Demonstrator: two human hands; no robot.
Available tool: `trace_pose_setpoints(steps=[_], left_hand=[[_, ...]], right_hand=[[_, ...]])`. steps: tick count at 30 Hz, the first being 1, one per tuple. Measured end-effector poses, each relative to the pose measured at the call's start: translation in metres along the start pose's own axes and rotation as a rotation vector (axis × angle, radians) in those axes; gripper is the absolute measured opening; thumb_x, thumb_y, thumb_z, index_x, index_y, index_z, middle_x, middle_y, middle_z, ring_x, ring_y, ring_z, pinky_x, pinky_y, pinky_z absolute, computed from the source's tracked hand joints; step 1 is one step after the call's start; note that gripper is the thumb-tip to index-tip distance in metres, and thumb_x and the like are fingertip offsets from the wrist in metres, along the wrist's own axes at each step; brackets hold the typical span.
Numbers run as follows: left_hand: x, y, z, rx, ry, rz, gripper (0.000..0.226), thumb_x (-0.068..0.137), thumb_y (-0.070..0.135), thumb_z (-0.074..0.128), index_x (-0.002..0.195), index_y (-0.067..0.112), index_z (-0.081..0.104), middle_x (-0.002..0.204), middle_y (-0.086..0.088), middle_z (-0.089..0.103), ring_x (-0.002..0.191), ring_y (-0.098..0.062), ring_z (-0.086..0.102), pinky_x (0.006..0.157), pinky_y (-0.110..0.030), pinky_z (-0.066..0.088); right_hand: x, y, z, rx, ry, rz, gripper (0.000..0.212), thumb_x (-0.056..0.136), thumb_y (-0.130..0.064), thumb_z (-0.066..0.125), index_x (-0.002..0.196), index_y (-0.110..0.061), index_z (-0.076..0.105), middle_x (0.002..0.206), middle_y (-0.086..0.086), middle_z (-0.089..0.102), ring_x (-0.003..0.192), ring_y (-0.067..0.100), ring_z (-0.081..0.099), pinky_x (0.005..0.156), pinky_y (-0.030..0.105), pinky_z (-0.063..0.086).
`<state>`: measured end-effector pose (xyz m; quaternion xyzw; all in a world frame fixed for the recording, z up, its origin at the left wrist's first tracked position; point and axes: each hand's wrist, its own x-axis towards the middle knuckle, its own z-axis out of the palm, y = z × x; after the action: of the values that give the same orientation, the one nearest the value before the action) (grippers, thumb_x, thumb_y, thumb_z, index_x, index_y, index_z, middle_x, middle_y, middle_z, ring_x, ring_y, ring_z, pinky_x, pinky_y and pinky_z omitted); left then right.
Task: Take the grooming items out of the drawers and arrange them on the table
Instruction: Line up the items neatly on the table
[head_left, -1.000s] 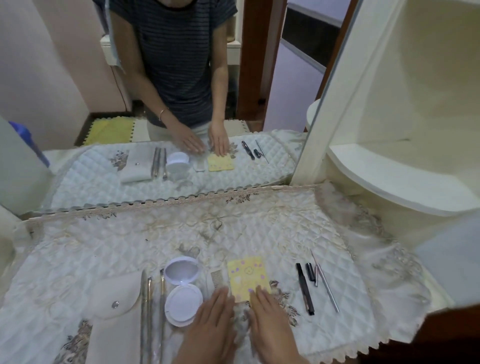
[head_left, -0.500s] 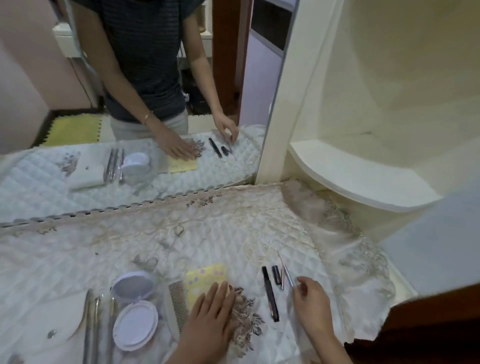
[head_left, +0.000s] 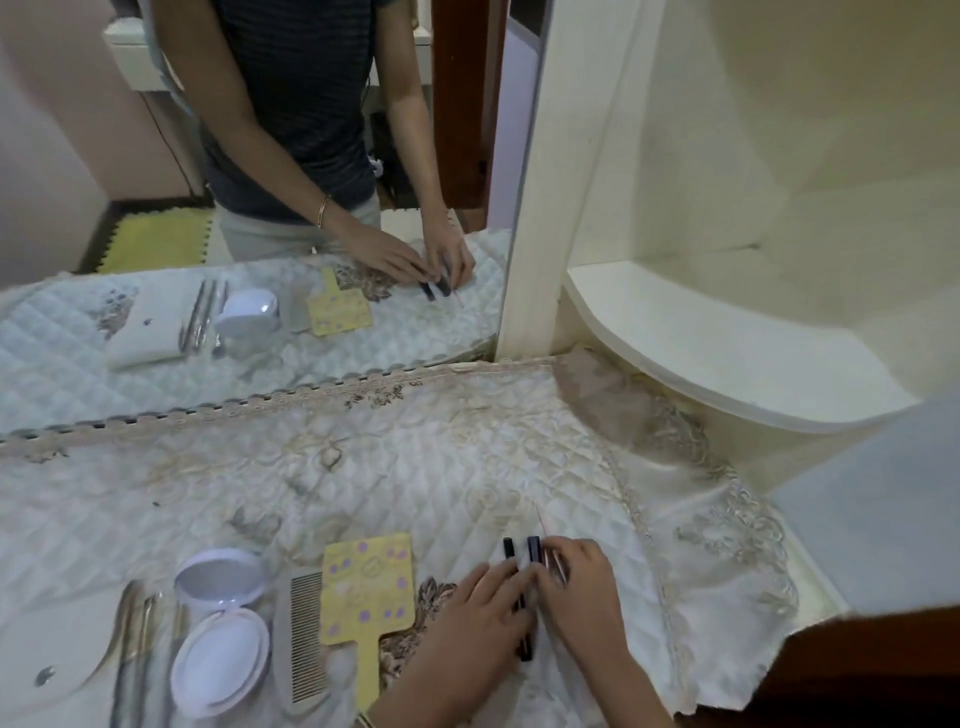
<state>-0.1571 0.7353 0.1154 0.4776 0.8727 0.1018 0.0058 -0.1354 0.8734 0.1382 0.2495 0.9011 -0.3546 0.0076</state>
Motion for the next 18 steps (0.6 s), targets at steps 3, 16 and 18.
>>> trace_pose_setpoints(steps=[3, 16, 18], left_hand=[[-0.010, -0.013, 0.001, 0.048, 0.048, 0.006, 0.032, 0.067, 0.034, 0.040, 0.084, 0.036, 0.066, 0.110, 0.010, 0.067, 0.110, -0.015, 0.054, 0.097, -0.030, 0.042], [-0.057, -0.038, -0.015, -0.070, -0.043, -0.188, 0.040, 0.061, 0.035, 0.041, 0.084, 0.030, 0.073, 0.096, 0.006, 0.074, 0.088, -0.015, 0.070, 0.069, -0.022, 0.057], [-0.061, -0.039, -0.013, -0.093, -0.063, -0.210, 0.042, 0.060, 0.034, 0.043, 0.093, 0.029, 0.067, 0.099, 0.004, 0.074, 0.088, -0.016, 0.071, 0.068, -0.024, 0.059]], right_hand=[[0.000, 0.002, 0.003, -0.033, 0.010, -0.043, 0.014, 0.080, -0.024, 0.065, 0.093, -0.018, 0.066, 0.093, -0.005, 0.044, 0.094, 0.016, 0.046, 0.079, 0.020, 0.039], [-0.024, -0.043, 0.044, -0.132, 0.034, -0.069, 0.020, 0.078, -0.038, 0.063, 0.079, -0.018, 0.067, 0.084, -0.003, 0.059, 0.096, 0.021, 0.055, 0.082, 0.033, 0.044], [-0.030, -0.044, 0.051, -0.187, 0.033, -0.062, 0.022, 0.078, -0.042, 0.062, 0.078, -0.021, 0.067, 0.090, -0.001, 0.064, 0.097, 0.023, 0.055, 0.080, 0.037, 0.045]])
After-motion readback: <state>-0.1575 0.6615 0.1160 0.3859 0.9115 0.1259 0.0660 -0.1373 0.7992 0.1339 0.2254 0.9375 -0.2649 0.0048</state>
